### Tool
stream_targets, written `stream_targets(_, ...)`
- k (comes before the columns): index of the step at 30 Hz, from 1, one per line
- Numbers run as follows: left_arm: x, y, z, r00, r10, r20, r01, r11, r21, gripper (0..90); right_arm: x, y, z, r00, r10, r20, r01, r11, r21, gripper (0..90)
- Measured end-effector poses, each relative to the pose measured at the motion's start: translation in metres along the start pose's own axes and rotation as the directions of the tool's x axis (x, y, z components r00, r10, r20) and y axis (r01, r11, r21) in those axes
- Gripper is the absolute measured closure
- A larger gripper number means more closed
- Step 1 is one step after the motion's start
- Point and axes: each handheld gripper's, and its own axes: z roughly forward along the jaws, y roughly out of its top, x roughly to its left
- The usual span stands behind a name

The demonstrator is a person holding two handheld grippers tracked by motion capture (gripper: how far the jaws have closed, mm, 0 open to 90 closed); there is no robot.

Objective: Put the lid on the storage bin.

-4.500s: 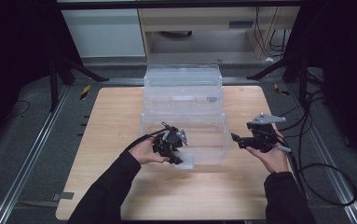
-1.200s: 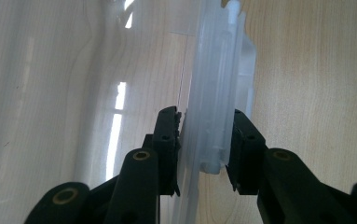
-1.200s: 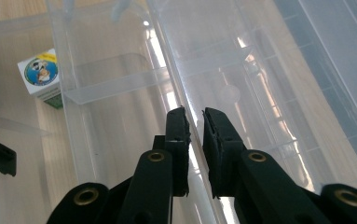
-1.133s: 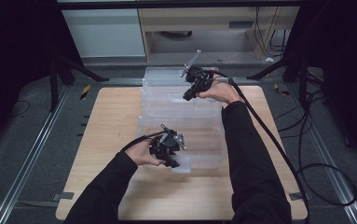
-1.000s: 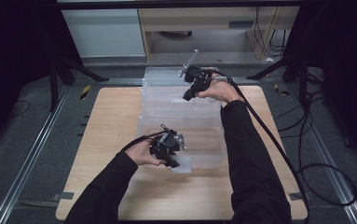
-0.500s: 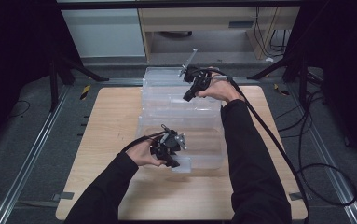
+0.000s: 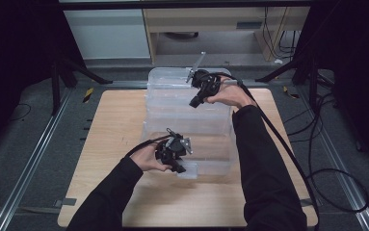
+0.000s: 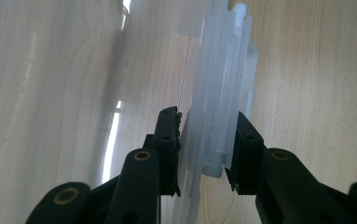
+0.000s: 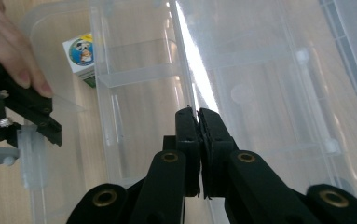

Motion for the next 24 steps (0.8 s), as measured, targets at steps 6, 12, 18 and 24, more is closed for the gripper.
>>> stream_targets(6, 0.000, 0.000, 0.000, 0.9999, 0.010, 0.002, -0.010, 0.9999, 0.004, 68.3, 0.007, -0.004, -0.003, 0.9998, -0.014, -0.013, 0.014, 1.000, -0.018, 88.5)
stream_targets(12, -0.001, 0.001, 0.001, 1.0000, 0.002, 0.000, -0.002, 1.0000, -0.004, 68.4, 0.018, -0.006, -0.006, 0.9994, -0.033, -0.012, 0.033, 0.999, -0.027, 89.0)
stream_targets(18, -0.002, 0.002, 0.001, 1.0000, 0.003, 0.006, -0.003, 0.9999, -0.010, 68.4, 0.029, -0.011, -0.009, 0.9992, -0.039, -0.004, 0.039, 0.999, -0.028, 89.4)
stream_targets(24, -0.004, 0.003, 0.001, 1.0000, -0.002, 0.000, 0.002, 1.0000, -0.004, 68.3, 0.039, -0.016, -0.010, 0.9992, -0.041, 0.003, 0.041, 0.998, -0.047, 89.6)
